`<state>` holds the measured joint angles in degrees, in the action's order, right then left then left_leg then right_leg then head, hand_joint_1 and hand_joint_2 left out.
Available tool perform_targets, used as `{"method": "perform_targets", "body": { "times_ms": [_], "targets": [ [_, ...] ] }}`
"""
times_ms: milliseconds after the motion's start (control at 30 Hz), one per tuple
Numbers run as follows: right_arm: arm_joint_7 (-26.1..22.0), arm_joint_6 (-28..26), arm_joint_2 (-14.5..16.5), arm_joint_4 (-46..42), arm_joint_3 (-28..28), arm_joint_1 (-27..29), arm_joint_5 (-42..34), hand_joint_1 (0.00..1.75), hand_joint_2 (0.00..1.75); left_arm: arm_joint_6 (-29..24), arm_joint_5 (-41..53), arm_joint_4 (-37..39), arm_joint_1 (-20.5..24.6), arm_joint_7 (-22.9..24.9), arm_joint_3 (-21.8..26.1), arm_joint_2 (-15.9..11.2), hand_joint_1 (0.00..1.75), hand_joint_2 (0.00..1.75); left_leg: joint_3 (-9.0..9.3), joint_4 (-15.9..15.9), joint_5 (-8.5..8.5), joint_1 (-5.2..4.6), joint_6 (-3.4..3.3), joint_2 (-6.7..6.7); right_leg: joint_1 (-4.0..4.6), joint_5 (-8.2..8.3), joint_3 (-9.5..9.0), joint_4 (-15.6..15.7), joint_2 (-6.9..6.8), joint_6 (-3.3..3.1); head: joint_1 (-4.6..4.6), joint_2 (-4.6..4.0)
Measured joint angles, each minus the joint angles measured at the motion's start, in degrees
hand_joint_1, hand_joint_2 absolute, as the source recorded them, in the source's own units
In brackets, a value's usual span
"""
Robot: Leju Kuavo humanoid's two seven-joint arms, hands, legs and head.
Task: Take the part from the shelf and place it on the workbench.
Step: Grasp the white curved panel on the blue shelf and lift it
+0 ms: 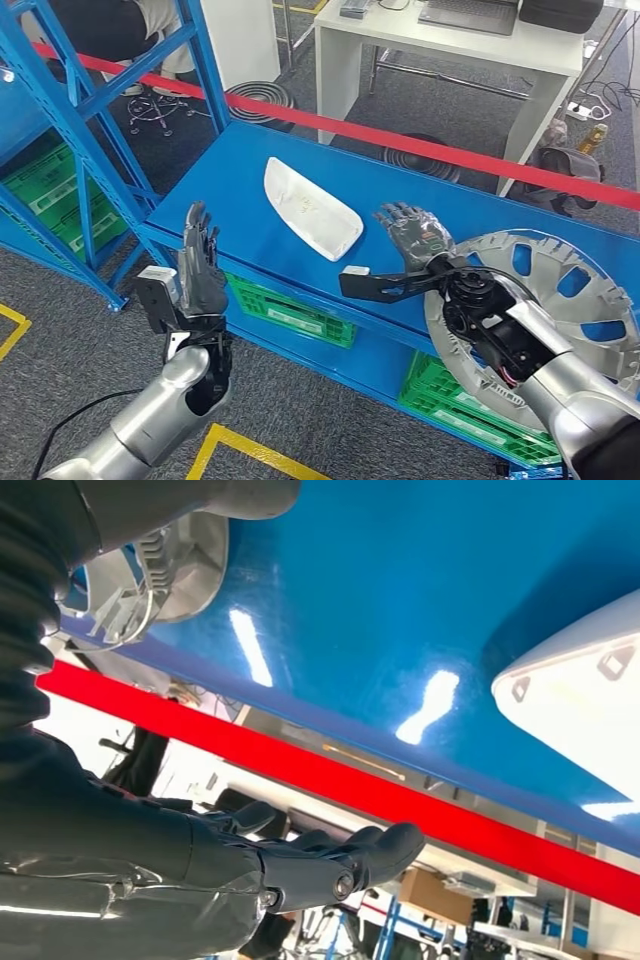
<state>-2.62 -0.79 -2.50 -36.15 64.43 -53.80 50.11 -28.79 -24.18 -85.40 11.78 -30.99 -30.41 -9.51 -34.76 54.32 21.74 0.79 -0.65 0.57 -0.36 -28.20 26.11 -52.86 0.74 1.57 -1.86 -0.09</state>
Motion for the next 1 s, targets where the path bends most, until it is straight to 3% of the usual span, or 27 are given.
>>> {"method": "perform_targets", "body": {
  "times_ms": [633,1000],
  "targets": [
    [-2.33,-5.34,3.60,1.70,-0.32,-2.54,2.24,0.00,1.75,0.48,1.23,0.75,-1.57,0.91,-0.19,-0.11,0.00,0.00,0.01,-0.01,-0.01,0.01,0.01,0.00,0.00,0.00,-0.02,-0.01,-0.01,0.00,0.02,0.00],
    [-6.09,-8.09,5.80,0.69,-1.97,-2.42,0.13,0.00,1.75,0.48,1.34,0.75,-2.10,1.44,-0.19,-0.09,0.00,0.00,0.05,-0.01,-0.03,0.02,0.04,-0.01,0.00,0.00,-0.02,-0.01,0.01,0.00,0.02,0.00]
  ]
}}
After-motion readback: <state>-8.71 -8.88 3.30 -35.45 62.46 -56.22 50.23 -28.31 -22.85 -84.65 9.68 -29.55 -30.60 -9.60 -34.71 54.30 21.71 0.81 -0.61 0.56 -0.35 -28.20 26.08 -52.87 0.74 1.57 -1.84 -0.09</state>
